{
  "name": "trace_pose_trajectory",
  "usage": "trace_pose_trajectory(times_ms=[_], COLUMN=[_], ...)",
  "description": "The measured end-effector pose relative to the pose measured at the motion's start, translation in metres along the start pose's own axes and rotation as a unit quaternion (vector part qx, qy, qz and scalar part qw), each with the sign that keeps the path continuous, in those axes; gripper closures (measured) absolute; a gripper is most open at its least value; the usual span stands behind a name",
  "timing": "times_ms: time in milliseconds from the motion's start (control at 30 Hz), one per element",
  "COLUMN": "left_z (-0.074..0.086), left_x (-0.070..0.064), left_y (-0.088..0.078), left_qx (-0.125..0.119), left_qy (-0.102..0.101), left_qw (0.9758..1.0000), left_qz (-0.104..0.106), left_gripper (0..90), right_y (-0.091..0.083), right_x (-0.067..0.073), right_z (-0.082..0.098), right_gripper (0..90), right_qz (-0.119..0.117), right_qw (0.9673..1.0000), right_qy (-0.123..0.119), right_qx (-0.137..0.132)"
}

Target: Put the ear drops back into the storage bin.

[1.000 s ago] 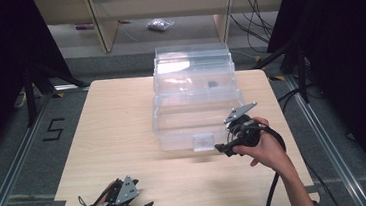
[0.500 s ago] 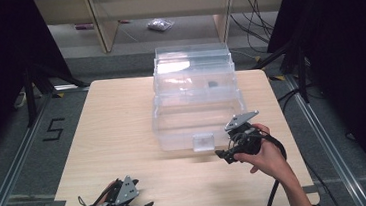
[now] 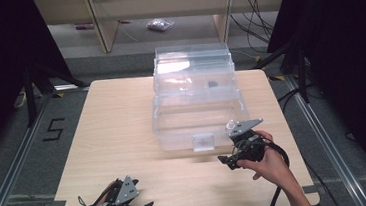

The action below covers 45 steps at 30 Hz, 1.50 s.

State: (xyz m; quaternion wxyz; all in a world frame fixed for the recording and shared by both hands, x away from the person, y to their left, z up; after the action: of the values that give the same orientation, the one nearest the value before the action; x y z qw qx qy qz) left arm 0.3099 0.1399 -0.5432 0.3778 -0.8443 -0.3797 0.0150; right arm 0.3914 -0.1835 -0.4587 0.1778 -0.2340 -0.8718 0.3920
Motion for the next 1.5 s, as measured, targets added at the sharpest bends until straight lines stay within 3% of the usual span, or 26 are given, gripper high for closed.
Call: trace_pose_trajectory(times_ms=[100,167,300,333,367,400,467,633,867,967,1000,1233,1267,1433,1500], left_z=[0.000,0.000,0.000,0.000,0.000,0.000,0.000,0.000,0.000,0.000,0.000,-0.001,-0.001,-0.001,0.000], left_x=[0.000,-0.002,-0.002,-0.001,-0.001,-0.001,-0.001,-0.001,-0.002,-0.001,-0.001,-0.001,-0.001,-0.001,-0.002], left_y=[0.000,0.000,0.000,0.000,0.000,0.000,0.000,0.000,0.000,0.000,0.000,0.000,0.000,0.000,0.000], left_qx=[0.001,-0.002,-0.001,-0.003,-0.003,-0.003,-0.003,-0.003,0.000,-0.004,-0.003,-0.004,-0.004,-0.004,-0.002], left_qy=[0.001,-0.013,-0.011,-0.004,-0.005,-0.006,-0.005,-0.005,-0.011,-0.005,-0.005,-0.005,-0.005,-0.005,-0.013], left_qw=[1.0000,0.9999,0.9999,1.0000,1.0000,1.0000,1.0000,1.0000,0.9999,1.0000,1.0000,1.0000,1.0000,1.0000,0.9999], left_qz=[0.000,0.004,0.002,0.001,0.002,0.002,0.001,0.002,0.002,0.001,0.001,0.001,0.001,0.001,0.003], left_gripper=[15.7,15.7,15.7,15.7,15.7,15.7,15.7,15.7,15.7,15.7,15.7,15.7,15.7,15.7,15.7], right_y=[0.001,0.003,0.005,0.006,0.007,0.007,0.007,0.011,0.017,0.019,0.019,0.023,0.025,0.027,0.027], right_x=[0.000,0.000,-0.002,-0.001,-0.002,0.001,0.000,0.003,0.004,0.005,0.008,0.009,0.009,0.011,0.012], right_z=[0.003,0.005,0.012,0.013,0.014,0.017,0.019,0.025,0.034,0.038,0.040,0.051,0.052,0.061,0.065], right_gripper=[19.7,19.7,19.7,19.7,19.7,19.7,19.8,19.4,19.2,19.1,19.1,19.1,19.0,18.5,18.5], right_qz=[0.000,0.003,-0.001,0.005,0.005,-0.003,0.008,-0.012,-0.006,-0.016,-0.012,-0.014,-0.011,-0.024,-0.016], right_qw=[1.0000,1.0000,1.0000,0.9999,0.9999,0.9998,0.9998,0.9999,0.9999,0.9998,0.9996,0.9995,0.9997,0.9992,0.9993], right_qy=[-0.004,0.002,-0.002,0.007,0.001,0.014,0.009,0.010,0.015,0.009,0.026,0.025,0.023,0.030,0.032], right_qx=[-0.001,-0.005,-0.007,-0.013,-0.013,-0.012,-0.015,-0.005,-0.001,0.003,0.004,0.012,-0.003,0.012,0.010])
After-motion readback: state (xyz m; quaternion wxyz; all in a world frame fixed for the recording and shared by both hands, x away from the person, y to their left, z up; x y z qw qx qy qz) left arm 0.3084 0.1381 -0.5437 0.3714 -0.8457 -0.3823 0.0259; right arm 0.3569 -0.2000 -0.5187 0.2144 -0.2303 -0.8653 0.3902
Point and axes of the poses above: each handheld gripper's, and its own axes: y roughly forward along the jaws, z roughly out of its underside, x roughly to its left, the point moved 6 cm from there along y, roughly forward along the jaws, and after that the axes turned 11 degrees about -z, right-handed, at the moved point
